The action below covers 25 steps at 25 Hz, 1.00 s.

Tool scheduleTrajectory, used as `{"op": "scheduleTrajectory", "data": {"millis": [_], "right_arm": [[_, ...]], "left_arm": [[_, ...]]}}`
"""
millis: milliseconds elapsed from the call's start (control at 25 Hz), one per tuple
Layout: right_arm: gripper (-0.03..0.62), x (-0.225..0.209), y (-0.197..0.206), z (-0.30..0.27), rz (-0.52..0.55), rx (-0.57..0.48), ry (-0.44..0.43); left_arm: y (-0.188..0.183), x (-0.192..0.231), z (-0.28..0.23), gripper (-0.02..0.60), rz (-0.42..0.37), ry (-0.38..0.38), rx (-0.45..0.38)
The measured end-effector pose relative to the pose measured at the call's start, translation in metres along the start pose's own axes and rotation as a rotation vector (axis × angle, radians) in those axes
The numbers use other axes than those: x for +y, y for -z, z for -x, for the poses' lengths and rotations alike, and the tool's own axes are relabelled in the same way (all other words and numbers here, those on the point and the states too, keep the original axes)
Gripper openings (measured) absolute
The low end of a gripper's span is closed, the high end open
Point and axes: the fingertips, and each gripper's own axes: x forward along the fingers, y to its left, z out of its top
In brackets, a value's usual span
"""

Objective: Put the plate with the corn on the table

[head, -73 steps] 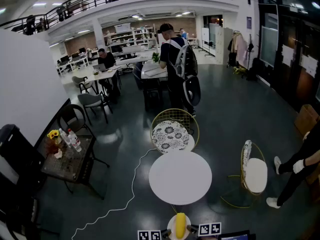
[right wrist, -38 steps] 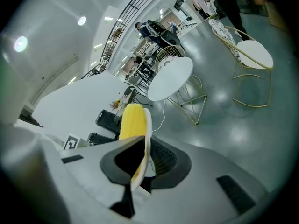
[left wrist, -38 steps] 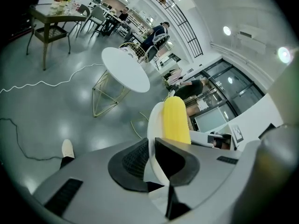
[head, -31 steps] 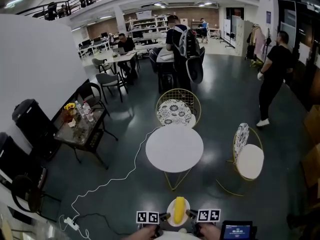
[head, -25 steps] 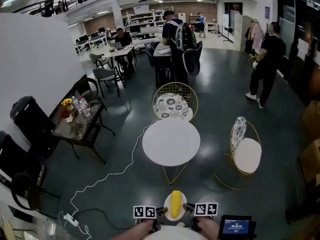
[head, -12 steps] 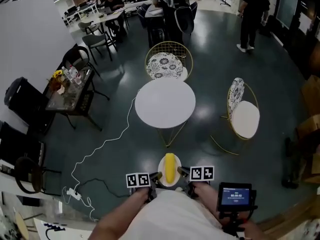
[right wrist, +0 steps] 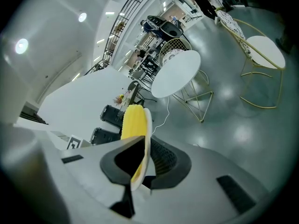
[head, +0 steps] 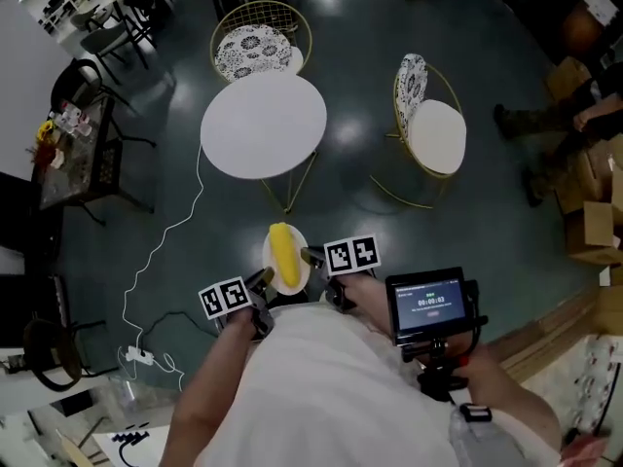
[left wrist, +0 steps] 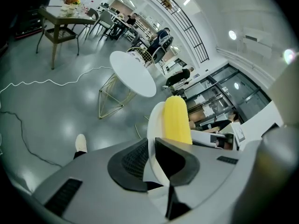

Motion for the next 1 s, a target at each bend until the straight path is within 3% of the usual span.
{"op": "scheduleTrajectory", "data": {"millis": [480, 760, 1000], "right_arm": [[0.046, 0.005, -0.034, -0.039, -0.019, 0.005, 0.02], [0.046, 0.003, -0.088, -0.085, -0.034, 0.002, 0.037], [0.046, 0.003, -0.083, -0.078, -0.047, -0.011, 0.055]], "left_arm": [[-0.048, 0.021, -0.006, 0.048, 0.005, 0.011, 0.023], [-0.114, 0.044, -0.028, 0.048, 0.012, 0.025, 0.028], [-0.11, 0.04, -0.026, 0.048, -0.001, 0.03, 0.049]]}}
